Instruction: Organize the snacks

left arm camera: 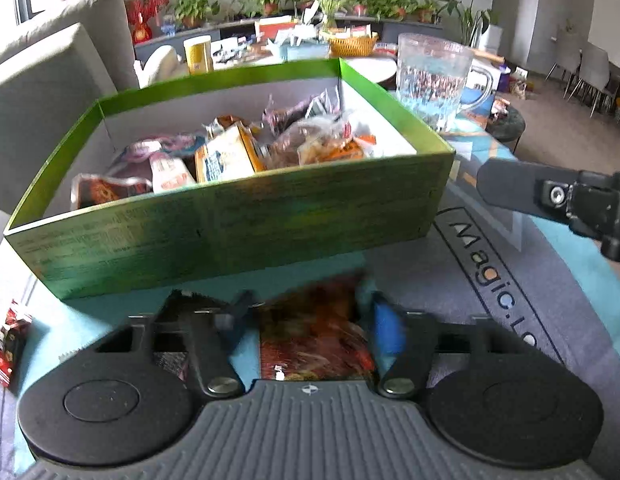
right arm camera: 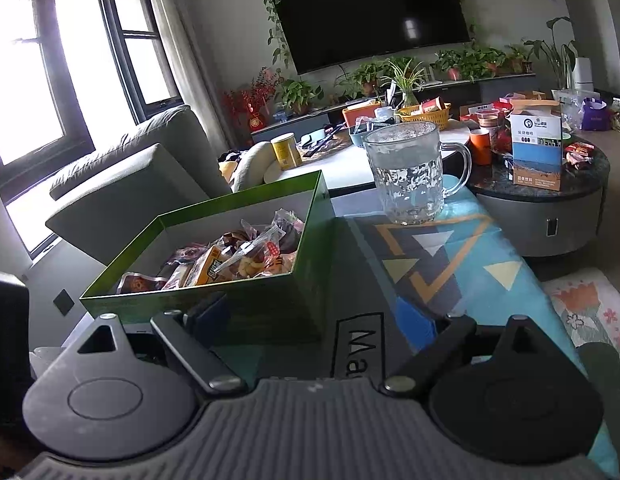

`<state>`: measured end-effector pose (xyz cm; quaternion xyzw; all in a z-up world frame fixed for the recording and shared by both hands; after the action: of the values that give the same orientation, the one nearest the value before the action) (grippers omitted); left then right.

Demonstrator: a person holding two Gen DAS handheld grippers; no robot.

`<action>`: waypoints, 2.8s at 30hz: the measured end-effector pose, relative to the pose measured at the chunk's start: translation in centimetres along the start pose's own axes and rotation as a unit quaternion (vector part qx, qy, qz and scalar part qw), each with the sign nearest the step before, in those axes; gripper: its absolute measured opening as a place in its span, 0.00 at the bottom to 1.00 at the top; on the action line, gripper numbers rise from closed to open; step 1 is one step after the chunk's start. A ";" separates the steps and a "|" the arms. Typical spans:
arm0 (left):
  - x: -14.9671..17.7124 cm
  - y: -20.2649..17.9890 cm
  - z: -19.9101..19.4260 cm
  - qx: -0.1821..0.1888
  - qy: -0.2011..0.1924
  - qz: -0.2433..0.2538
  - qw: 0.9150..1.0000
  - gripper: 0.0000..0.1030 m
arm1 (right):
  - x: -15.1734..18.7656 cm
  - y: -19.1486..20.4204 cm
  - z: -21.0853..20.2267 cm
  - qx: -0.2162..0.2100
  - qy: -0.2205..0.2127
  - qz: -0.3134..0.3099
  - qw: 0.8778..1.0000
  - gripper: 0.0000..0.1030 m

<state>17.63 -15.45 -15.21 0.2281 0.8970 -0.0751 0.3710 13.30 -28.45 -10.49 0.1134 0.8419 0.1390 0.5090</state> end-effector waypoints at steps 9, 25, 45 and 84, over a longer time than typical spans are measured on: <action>-0.6 3.6 -4.3 0.011 -0.039 -0.040 0.998 0.52 | 0.2 -0.1 -0.2 0.000 0.001 0.004 1.000 0.36; 1.8 15.1 -9.5 -0.090 -0.063 -0.127 0.986 0.53 | 6.4 11.8 3.5 -0.118 0.100 -0.051 0.987 0.36; 3.4 18.6 -10.5 -0.079 -0.078 -0.163 0.980 0.53 | 7.6 12.9 5.5 -0.036 0.118 -0.113 0.986 0.33; -11.1 13.9 -3.6 -0.034 -0.126 -0.083 0.988 0.53 | -5.1 8.8 6.2 -0.046 -0.027 -0.092 0.994 0.32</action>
<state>28.64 -5.99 -4.39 0.1283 0.8610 -0.1032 0.4812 21.58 -21.21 -5.98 0.0157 0.8276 0.1270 0.5465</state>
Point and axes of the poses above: each gripper's, at about its wrist camera, not at the fingertips, and z roughly the way its jaws point, y to its left, x to its underside, the point moved 9 cm from there along z, roughly the way its jaws point, and after that the axes turned 3 degrees about z, right-handed, at the moved point
